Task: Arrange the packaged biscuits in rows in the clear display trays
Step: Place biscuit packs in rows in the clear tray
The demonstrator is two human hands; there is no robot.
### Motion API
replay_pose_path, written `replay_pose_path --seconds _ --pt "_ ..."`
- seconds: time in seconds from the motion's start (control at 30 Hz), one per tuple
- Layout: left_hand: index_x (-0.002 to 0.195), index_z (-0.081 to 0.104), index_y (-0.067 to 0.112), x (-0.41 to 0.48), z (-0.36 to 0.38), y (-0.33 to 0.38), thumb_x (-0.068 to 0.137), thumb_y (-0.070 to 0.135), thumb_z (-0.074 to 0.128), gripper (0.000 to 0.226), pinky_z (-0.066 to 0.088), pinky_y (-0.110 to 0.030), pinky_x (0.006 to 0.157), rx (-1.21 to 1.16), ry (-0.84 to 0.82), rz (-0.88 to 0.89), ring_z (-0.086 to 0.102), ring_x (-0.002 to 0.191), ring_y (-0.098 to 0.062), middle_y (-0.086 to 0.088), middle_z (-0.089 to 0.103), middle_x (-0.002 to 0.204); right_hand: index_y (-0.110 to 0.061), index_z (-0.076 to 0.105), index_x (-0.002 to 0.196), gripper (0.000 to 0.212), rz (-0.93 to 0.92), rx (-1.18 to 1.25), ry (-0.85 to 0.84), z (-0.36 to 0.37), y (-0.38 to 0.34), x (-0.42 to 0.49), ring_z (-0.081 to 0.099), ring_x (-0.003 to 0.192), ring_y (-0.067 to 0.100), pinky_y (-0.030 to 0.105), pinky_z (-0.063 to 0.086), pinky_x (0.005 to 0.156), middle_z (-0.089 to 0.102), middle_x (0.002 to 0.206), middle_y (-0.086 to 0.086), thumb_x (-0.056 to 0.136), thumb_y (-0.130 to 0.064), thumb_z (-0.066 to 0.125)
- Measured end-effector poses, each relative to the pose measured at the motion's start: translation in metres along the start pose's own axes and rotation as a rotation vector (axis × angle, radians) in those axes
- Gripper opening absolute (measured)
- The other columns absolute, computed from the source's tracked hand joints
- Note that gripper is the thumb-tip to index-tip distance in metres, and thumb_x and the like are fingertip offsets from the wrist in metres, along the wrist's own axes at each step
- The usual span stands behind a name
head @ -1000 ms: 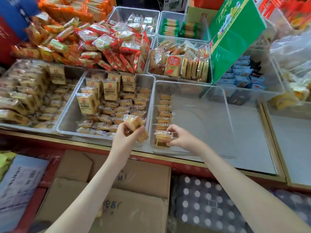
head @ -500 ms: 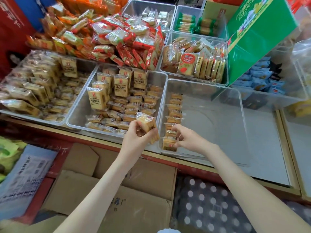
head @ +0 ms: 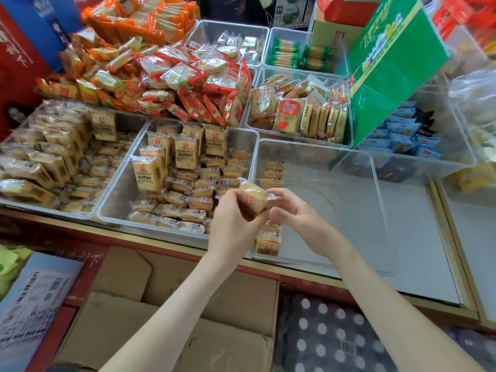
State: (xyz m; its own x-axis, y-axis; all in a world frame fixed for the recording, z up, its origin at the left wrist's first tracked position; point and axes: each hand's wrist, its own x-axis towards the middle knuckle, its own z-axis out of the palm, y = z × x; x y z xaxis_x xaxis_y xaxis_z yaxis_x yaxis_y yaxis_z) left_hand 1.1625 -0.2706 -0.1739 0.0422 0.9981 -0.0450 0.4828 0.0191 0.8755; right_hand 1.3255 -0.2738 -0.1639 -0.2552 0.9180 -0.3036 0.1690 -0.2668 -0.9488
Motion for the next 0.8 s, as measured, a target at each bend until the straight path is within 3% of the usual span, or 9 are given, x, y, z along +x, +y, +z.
replay_pose_path --seconds 0.1,0.23,0.3,0.37,0.43,0.57,0.67,0.8 --pt "0.131 0.045 0.023 0.014 0.017 0.005 0.076 0.025 0.079 0.064 0.052 -0.036 0.09 0.102 -0.093 0.143 0.053 0.104 -0.016 0.003 0.057 0.114 -0.021 0.058 0.119 0.035 0.037 0.079 0.089 0.003 0.0 0.005 0.066 0.096 0.007 0.022 0.054 0.081 0.069 0.107 -0.001 0.087 -0.019 0.07" --pt "0.154 0.012 0.03 0.039 0.025 0.007 0.085 0.032 0.072 0.091 0.026 -0.032 0.113 0.247 -0.368 0.292 0.026 0.135 -0.016 0.003 0.035 0.146 -0.017 0.061 0.105 0.023 0.03 0.323 0.352 -0.029 0.018 0.028 0.067 0.094 0.017 0.031 0.055 0.088 0.071 0.093 0.002 0.089 -0.001 0.063" --pt "0.156 0.007 0.028 0.057 0.024 -0.001 0.09 0.034 0.066 0.088 0.011 -0.03 0.118 0.44 -0.301 0.363 0.016 0.143 -0.016 0.001 0.024 0.157 -0.014 0.06 0.105 0.023 0.034 0.264 0.466 -0.057 0.031 0.043 0.063 0.097 0.019 0.03 0.052 0.089 0.069 0.095 0.001 0.088 0.001 0.063" --pt "0.156 0.004 0.026 0.076 0.024 -0.013 0.094 0.039 0.058 0.083 0.0 -0.034 0.12 0.591 -0.233 0.369 0.006 0.149 -0.02 -0.004 0.016 0.162 -0.012 0.058 0.11 0.027 0.07 0.16 0.564 -0.081 0.045 0.06 0.06 0.098 0.019 0.021 0.048 0.08 0.067 0.1 0.004 0.088 0.003 0.064" --pt "0.157 0.001 0.024 0.089 0.026 -0.024 0.097 0.045 0.052 0.081 -0.006 -0.038 0.12 0.68 -0.285 0.312 -0.005 0.151 -0.023 -0.007 0.003 0.164 -0.009 0.057 0.115 0.033 0.126 0.076 0.635 -0.1 0.062 0.078 0.057 0.101 0.022 0.02 0.045 0.075 0.064 0.112 0.012 0.087 0.005 0.064" --pt "0.157 -0.001 0.025 0.093 0.037 -0.035 0.099 0.049 0.045 0.078 -0.004 -0.039 0.12 0.68 -0.44 0.199 -0.016 0.149 -0.02 0.0 -0.023 0.162 -0.007 0.052 0.132 0.046 0.217 -0.135 0.618 -0.109 0.094 0.115 0.055 0.117 0.027 0.027 0.042 0.092 0.056 0.132 0.016 0.088 0.005 0.063" --pt "0.157 0.001 0.026 0.091 0.039 -0.035 0.1 0.048 0.042 0.074 0.001 -0.035 0.12 0.586 -0.409 0.166 -0.013 0.15 -0.016 0.007 -0.022 0.161 -0.008 0.043 0.136 0.048 0.241 -0.136 0.629 -0.099 0.101 0.138 0.049 0.127 0.028 0.036 0.039 0.104 0.053 0.137 0.011 0.092 -0.001 0.061" --pt "0.156 0.012 0.027 0.086 0.027 -0.038 0.102 0.045 0.033 0.061 0.003 -0.025 0.116 0.497 -0.288 0.21 -0.001 0.149 -0.012 0.003 0.001 0.164 -0.006 0.033 0.137 0.063 0.278 -0.191 0.841 -0.098 0.108 0.146 0.049 0.125 0.033 0.042 0.041 0.101 0.047 0.138 0.016 0.087 -0.015 0.07"
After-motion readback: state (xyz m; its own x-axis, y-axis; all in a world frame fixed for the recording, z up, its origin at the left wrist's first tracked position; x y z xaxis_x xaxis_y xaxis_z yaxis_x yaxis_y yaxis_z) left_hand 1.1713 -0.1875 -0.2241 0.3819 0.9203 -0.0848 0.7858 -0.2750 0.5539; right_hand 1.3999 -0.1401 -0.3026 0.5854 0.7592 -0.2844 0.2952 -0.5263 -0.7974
